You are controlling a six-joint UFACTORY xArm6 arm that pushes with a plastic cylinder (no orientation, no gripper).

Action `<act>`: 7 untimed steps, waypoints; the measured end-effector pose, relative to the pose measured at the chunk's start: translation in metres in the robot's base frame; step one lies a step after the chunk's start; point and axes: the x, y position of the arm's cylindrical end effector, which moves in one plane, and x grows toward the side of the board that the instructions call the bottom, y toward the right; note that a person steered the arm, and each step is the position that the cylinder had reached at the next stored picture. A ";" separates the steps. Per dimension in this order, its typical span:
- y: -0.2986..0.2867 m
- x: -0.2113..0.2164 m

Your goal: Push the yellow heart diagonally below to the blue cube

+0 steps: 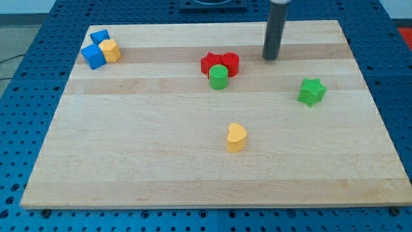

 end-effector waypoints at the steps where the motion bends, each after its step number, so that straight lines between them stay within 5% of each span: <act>1: -0.043 0.091; 2: -0.040 0.168; 3: -0.085 0.173; 4: -0.200 0.160; 6: -0.171 0.186; 7: -0.230 0.201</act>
